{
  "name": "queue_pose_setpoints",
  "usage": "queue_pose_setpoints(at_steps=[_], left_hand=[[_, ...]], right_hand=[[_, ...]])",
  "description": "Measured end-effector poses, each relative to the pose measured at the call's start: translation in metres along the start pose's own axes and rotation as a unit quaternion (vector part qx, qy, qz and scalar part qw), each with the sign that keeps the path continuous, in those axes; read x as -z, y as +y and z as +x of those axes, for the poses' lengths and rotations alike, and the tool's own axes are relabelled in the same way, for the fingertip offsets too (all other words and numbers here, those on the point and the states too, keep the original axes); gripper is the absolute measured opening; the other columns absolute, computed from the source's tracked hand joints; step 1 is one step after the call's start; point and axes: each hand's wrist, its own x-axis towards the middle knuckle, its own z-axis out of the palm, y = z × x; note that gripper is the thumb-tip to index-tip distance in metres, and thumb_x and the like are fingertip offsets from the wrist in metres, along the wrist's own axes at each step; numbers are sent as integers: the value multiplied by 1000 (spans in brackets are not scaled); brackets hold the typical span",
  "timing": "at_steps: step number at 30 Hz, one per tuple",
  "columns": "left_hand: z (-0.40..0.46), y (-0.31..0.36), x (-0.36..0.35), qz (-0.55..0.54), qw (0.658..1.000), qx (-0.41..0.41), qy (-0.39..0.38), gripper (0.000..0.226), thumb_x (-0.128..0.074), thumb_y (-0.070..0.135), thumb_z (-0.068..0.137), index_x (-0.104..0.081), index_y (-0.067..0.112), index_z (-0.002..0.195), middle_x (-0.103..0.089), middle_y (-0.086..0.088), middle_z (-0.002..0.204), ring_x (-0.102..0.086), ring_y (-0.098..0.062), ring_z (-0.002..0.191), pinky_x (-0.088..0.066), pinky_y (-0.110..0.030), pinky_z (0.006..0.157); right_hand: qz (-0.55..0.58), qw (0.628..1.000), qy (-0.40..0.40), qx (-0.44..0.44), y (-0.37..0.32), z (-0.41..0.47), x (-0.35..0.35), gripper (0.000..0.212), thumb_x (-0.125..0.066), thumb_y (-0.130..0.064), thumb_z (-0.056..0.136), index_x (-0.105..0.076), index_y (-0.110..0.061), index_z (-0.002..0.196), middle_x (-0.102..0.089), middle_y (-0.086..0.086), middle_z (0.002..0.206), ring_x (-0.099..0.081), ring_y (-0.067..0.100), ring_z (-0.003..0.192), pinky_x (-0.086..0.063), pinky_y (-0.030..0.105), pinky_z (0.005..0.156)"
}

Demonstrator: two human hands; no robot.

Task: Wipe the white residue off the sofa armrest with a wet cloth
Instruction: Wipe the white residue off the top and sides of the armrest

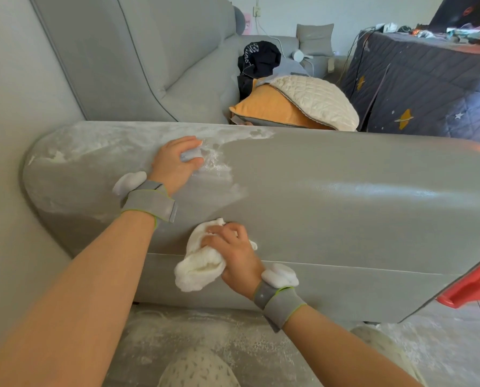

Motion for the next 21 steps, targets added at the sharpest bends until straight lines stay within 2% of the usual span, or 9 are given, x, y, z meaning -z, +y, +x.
queue_pose_setpoints(at_steps=[3,5,6,8,10,13,15,17,21], left_hand=[[0,3,2,-4,1000,2,-1,41,-62,3,85,-57,6,125,-47,-7,140,-41,-20,133,-27,-27,113],[-2,2,2,-5,1000,8,-12,42,-63,4,85,-56,6,126,-47,-7,141,-40,-19,133,-27,-24,112],[-3,3,3,-10,1000,10,-18,42,-63,4,85,-55,5,127,-46,-6,142,-40,-19,133,-27,-22,111],[-5,6,7,-17,999,18,-33,44,-62,5,87,-53,5,129,-44,-6,143,-38,-19,135,-25,-18,107],[-5,12,10,-23,998,32,-48,45,-60,8,88,-51,6,132,-42,-5,145,-36,-18,136,-24,-15,104],[-10,26,12,-62,996,62,-19,39,-58,12,90,-54,9,129,-47,-5,141,-41,-13,130,-29,-6,96],[-21,36,12,-75,996,51,9,35,-57,11,91,-57,10,126,-50,-4,138,-38,-11,133,-27,-7,99],[-37,43,10,-113,993,37,10,29,-55,12,92,-60,10,121,-57,-3,128,-41,-12,132,-28,-18,108],[-69,50,2,-292,944,105,-110,23,-48,24,95,-61,20,113,-64,-3,119,-55,-18,120,-41,-35,105]], right_hand=[[178,980,30,-80,-9,2,26,24,-59,-14,81,-63,-13,104,-55,0,115,-46,8,112,-37,18,96],[282,946,40,-156,-20,8,48,27,-60,-14,76,-63,-6,102,-50,-8,106,-48,-9,102,-35,4,90],[318,928,38,-192,-23,11,60,29,-61,-18,74,-62,-6,100,-53,-10,99,-52,-8,91,-39,3,83],[406,876,21,-258,-27,19,83,32,-63,-23,68,-61,-13,99,-62,-6,90,-58,0,79,-49,13,74],[485,826,4,-288,-24,24,97,35,-68,-23,63,-63,-18,97,-67,0,91,-63,13,83,-53,27,74],[553,776,22,-301,-20,31,113,39,-63,-14,67,-60,-13,107,-68,5,96,-66,18,87,-54,30,74],[570,762,26,-306,-17,35,121,49,-61,-16,70,-54,-8,118,-68,5,97,-67,18,85,-54,28,69],[583,754,18,-303,-15,39,129,48,-60,-20,72,-55,-7,118,-70,5,93,-69,17,83,-55,27,65],[583,760,20,-287,-7,45,136,36,-61,-21,73,-60,-13,108,-73,2,90,-70,18,84,-56,27,66]])
